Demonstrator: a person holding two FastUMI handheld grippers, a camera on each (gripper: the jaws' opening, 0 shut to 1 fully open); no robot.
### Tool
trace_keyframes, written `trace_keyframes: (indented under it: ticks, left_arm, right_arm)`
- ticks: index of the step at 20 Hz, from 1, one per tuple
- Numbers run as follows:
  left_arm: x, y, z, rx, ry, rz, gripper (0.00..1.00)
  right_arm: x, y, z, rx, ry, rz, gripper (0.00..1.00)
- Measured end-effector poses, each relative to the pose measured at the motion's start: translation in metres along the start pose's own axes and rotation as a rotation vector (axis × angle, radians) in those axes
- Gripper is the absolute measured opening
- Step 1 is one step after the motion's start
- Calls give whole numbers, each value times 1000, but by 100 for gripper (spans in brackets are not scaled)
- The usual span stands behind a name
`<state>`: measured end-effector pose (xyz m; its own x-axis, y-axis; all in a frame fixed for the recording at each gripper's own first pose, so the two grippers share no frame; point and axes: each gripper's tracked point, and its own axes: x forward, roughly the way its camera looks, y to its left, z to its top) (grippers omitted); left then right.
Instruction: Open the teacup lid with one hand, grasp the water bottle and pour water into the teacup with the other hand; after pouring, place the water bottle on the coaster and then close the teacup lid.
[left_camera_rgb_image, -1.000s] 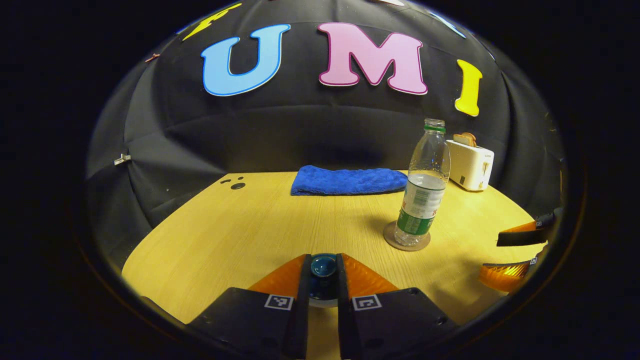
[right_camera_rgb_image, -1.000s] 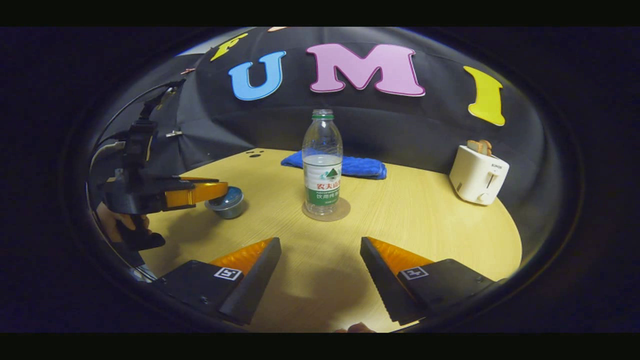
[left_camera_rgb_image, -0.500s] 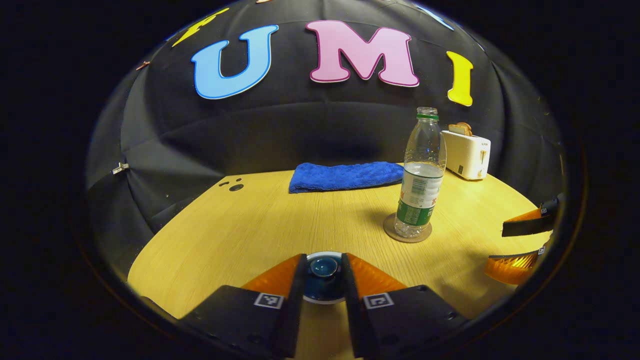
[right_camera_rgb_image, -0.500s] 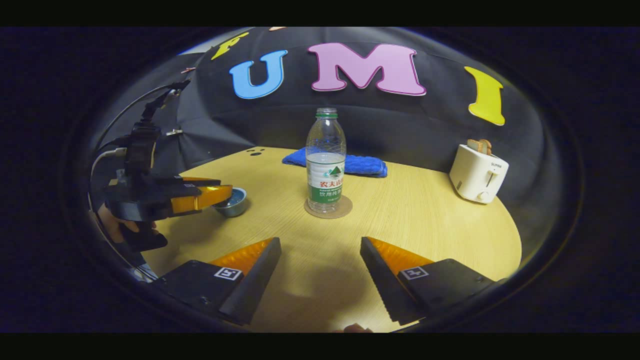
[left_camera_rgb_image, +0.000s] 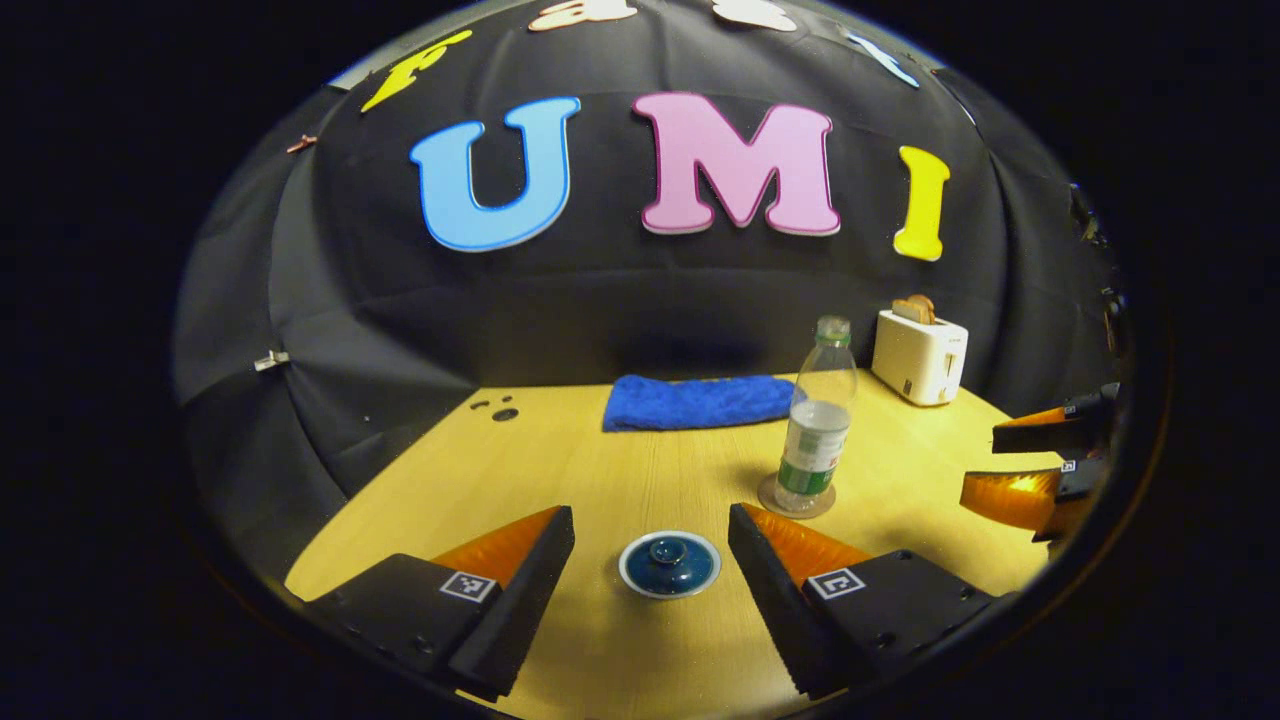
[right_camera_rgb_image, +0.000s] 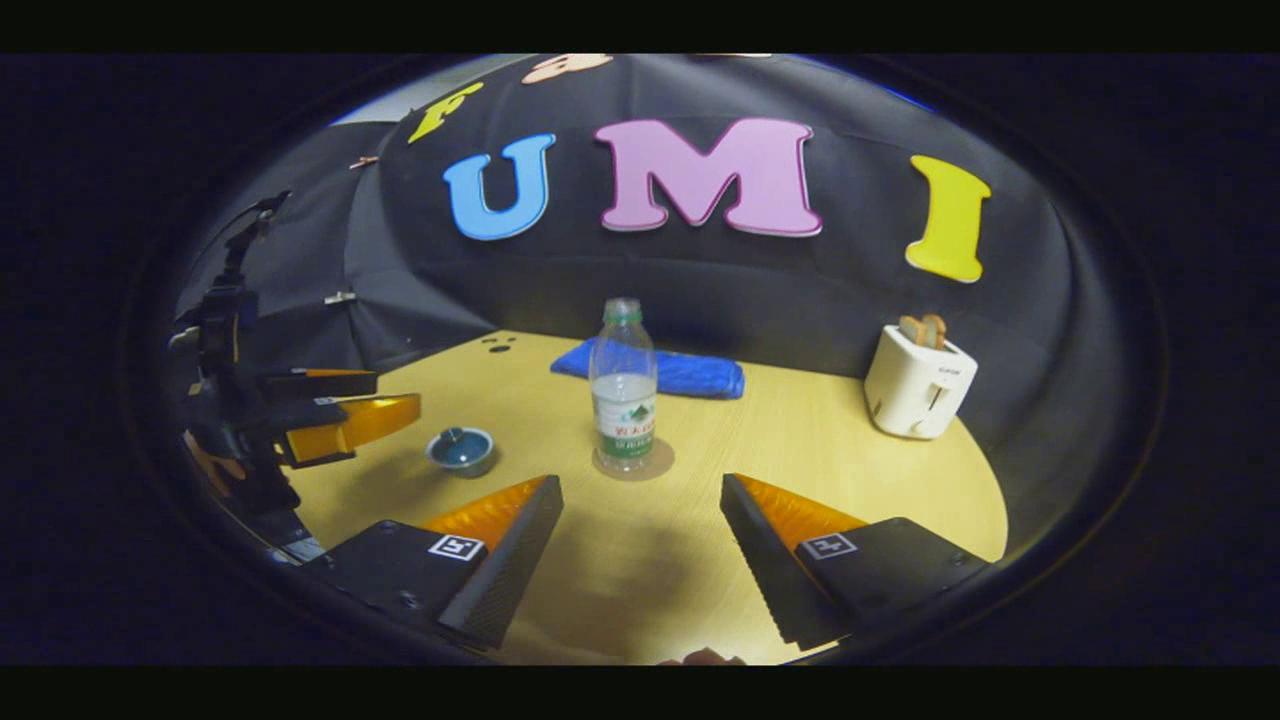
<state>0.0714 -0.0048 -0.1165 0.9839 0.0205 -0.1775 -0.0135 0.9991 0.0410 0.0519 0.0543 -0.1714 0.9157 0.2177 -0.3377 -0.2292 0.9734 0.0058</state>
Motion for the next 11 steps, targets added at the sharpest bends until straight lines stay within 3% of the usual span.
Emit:
trace_keyframes:
  ticks: [6, 11]
  left_arm:
    - [-78, -6, 108, -41, -165, 63, 97]
    - [-115, -28, 163, -84, -273, -51, 96]
  right_arm:
    - [-61, -17, 100, -25, -202, -35, 98]
    - [-117, -24, 151, 32, -323, -165, 98]
